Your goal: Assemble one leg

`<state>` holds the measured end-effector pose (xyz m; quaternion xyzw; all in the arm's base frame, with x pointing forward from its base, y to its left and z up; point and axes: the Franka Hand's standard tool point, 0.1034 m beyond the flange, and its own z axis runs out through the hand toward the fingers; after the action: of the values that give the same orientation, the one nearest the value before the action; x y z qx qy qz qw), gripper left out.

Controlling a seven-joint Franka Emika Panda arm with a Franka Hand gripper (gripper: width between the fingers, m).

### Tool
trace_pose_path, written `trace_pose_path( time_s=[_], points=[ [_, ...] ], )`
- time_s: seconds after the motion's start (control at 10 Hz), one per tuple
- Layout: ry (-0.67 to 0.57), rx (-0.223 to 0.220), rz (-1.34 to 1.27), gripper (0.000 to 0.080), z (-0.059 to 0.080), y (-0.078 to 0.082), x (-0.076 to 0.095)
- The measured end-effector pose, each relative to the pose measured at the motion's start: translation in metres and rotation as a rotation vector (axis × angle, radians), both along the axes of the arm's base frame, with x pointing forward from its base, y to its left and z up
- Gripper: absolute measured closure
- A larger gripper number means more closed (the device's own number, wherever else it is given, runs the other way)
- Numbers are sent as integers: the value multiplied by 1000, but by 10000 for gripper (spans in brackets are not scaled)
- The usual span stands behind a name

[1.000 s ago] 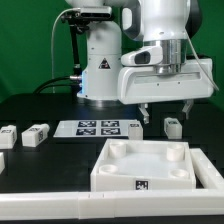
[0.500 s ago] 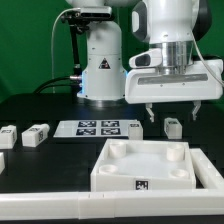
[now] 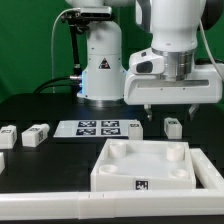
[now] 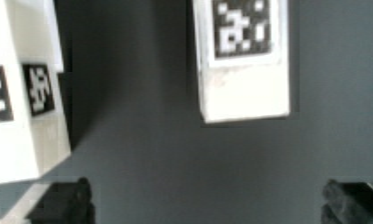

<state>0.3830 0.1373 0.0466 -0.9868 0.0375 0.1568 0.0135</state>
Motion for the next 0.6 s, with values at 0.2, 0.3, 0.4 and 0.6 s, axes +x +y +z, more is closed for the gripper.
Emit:
trace_pose_path(
  time_s=[0.2,0.3,0.4,0.6],
  points=[
    [208,24,44,151,-6,-1,-17],
    [285,33,58,151,-10,-2,-22],
    [339,42,72,151,-13,-4,-25],
    [472,43,69,151,-22,-4,-29]
  ],
)
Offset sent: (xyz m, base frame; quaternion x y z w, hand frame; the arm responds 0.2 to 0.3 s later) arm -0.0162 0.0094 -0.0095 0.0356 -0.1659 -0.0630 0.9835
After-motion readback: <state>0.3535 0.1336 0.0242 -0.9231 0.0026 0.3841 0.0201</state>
